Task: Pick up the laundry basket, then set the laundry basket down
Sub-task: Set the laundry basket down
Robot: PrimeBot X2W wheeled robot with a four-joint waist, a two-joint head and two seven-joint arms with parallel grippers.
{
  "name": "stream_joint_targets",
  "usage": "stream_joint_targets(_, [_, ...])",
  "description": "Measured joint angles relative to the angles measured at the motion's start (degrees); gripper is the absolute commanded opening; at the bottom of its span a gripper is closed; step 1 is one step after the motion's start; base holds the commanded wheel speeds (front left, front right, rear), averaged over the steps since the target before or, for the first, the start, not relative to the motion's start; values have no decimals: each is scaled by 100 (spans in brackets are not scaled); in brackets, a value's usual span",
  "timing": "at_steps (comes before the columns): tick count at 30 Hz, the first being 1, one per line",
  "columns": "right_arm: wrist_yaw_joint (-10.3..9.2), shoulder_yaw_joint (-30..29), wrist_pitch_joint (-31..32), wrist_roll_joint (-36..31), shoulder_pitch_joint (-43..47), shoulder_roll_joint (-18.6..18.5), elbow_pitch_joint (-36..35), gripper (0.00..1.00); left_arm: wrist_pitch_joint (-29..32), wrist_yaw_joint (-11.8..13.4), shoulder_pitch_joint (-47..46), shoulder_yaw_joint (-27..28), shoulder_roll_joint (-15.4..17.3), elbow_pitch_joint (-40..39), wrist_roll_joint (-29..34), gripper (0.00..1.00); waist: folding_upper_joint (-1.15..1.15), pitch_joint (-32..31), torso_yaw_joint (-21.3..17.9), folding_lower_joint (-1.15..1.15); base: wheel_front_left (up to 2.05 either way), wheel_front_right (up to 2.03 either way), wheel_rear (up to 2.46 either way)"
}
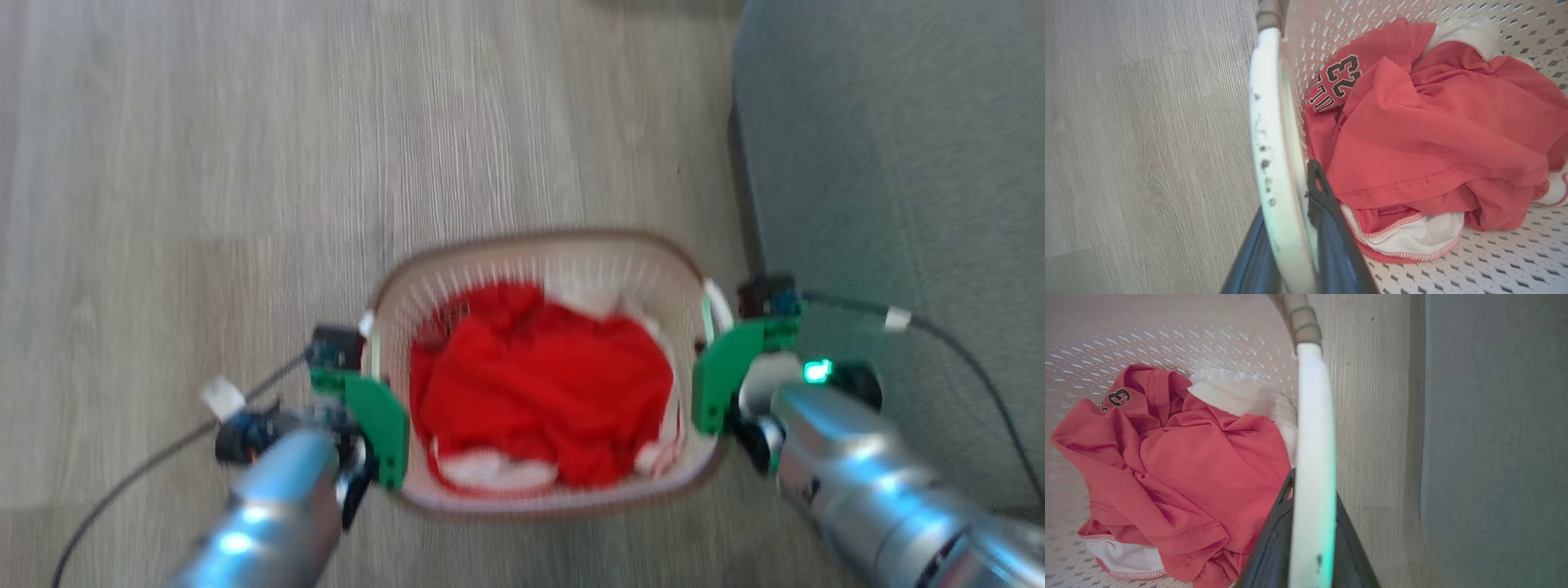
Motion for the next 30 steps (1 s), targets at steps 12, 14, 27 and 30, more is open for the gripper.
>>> stream_joint_targets(12, [0,-337,-253,-402,-1349,-84,87,0,-274,94,-1404,-8,11,10,140,0,0,1552,140,0,0,0,0])
stream_joint_targets(14, [0,-455,-261,-523,-1471,-136,86,0,-292,94,-1570,-13,-2,9,141,0,0,1802,168,0,0,0,0])
stream_joint_targets(27, [0,-1185,-361,-1285,-1946,-159,87,0,-443,137,-2184,-89,-11,16,192,0,0,2963,309,0,0,0,0])
stream_joint_targets(30, [0,-1346,-360,-1452,-1945,-158,87,0,-477,138,-2189,-142,-11,16,192,0,0,3054,331,-1,0,0,0])
